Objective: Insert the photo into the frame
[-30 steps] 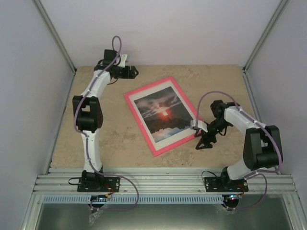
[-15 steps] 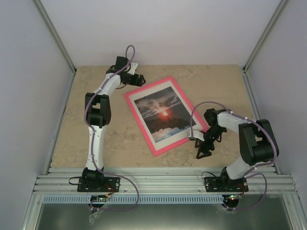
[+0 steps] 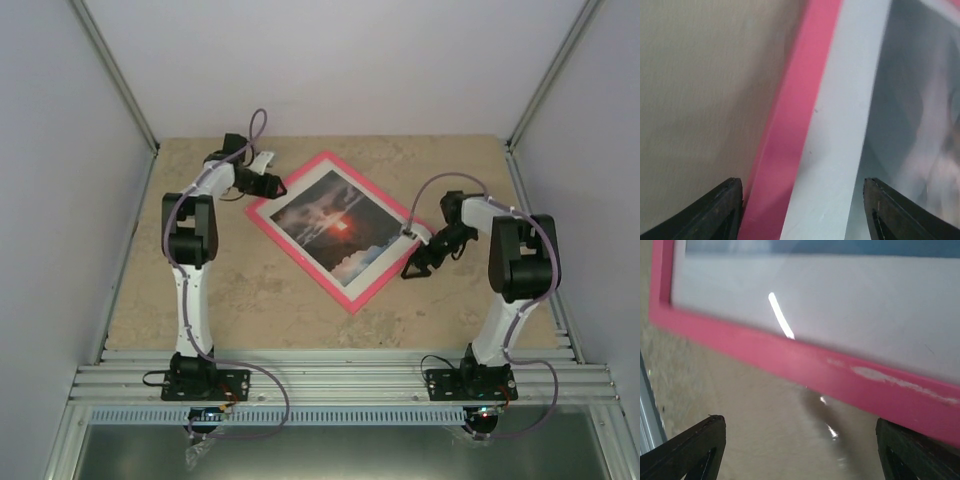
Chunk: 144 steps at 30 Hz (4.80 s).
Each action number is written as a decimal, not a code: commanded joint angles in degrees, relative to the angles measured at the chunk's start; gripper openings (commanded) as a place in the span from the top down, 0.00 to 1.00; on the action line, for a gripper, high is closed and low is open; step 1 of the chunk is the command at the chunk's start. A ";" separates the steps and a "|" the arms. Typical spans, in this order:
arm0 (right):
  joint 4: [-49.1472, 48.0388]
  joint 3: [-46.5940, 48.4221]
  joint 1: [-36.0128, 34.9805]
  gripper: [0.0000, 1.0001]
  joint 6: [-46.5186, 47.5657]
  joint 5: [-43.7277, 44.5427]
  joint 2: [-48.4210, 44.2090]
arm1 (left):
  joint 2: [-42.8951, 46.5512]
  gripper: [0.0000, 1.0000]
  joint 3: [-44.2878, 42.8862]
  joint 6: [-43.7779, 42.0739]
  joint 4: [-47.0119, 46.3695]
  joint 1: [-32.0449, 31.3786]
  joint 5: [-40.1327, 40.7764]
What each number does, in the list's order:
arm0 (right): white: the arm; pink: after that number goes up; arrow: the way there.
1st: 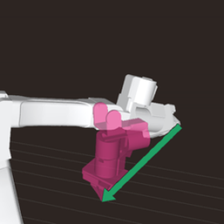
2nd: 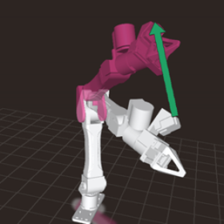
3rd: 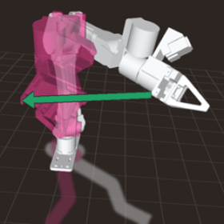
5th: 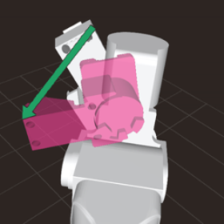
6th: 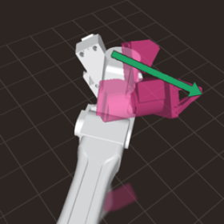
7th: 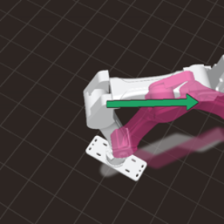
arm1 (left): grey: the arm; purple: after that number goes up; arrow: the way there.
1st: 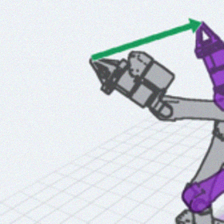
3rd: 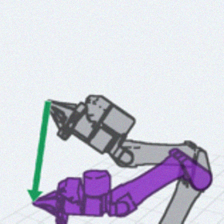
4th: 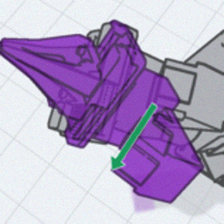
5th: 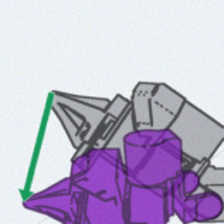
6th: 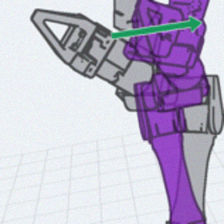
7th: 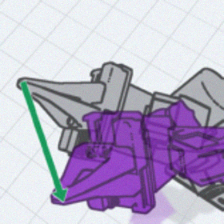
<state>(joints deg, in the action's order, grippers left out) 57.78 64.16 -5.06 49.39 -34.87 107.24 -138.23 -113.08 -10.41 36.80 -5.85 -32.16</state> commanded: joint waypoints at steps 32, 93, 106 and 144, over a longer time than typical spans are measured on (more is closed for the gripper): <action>3.80 -4.81 -3.58 0.23 25.48 -6.87 -14.65 | 10.03 0.19 5.15 -9.55 2.50 2.23 0.65; -9.38 23.66 -4.24 0.24 -19.33 -11.17 18.37 | 19.17 0.33 32.94 -14.85 0.13 2.70 -5.18; -11.16 10.49 -3.05 0.26 -18.39 -10.65 11.29 | 24.26 0.40 43.66 -13.05 -4.38 0.20 -5.30; -3.05 35.12 9.18 0.02 -11.54 -10.15 3.65 | 30.59 0.01 14.22 -6.94 4.60 10.33 12.34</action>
<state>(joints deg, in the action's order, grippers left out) 51.16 96.99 1.04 34.41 -41.98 116.05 -107.83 -91.42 -20.71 39.94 -0.73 -27.29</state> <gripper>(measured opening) 0.975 0.994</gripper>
